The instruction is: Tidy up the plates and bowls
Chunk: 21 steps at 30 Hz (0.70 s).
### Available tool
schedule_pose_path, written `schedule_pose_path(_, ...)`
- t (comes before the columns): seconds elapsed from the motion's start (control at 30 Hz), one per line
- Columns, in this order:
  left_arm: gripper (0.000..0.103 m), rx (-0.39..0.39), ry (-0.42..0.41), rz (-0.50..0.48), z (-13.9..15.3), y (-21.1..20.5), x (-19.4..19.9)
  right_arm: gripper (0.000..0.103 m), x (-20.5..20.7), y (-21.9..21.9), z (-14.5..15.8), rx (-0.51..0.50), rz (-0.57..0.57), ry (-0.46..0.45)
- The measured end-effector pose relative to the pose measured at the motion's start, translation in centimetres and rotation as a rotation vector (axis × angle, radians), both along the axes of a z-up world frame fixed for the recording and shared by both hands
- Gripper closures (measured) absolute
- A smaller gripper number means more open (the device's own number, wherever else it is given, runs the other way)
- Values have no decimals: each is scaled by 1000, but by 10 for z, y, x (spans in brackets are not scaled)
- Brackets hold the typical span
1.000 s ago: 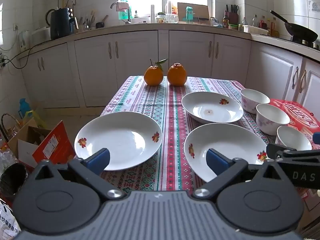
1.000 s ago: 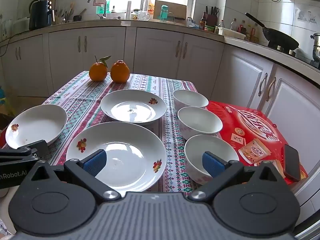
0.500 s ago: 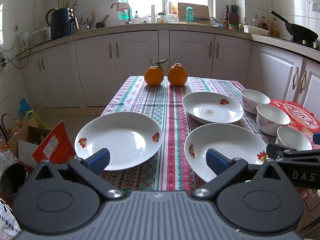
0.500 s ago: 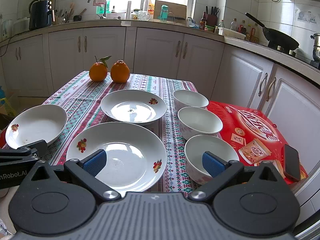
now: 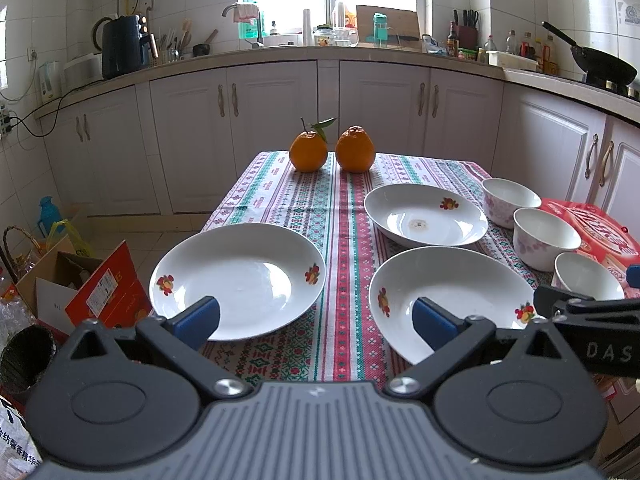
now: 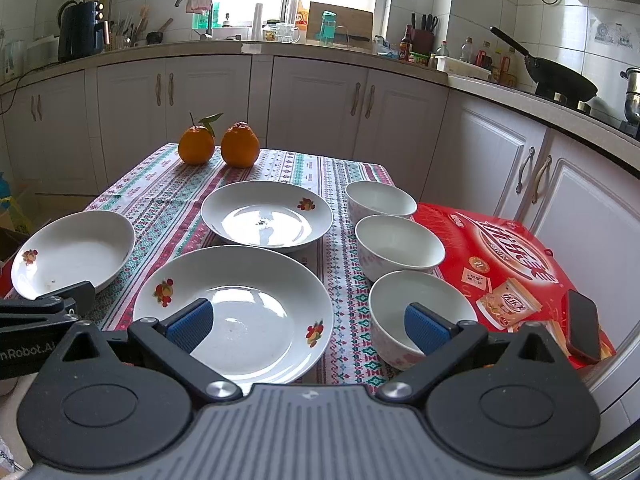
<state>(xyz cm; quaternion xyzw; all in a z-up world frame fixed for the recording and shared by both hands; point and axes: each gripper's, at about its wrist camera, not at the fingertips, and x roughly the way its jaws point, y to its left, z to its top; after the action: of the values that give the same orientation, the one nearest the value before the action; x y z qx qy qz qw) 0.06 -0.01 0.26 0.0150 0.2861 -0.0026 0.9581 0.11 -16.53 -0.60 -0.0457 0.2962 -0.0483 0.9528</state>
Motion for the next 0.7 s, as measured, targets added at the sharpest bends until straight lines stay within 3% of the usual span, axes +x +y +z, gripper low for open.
schedule_pose_path(0.7,1,2,-2,7,-3,0,2,0,-1,1,1,1,6,-7)
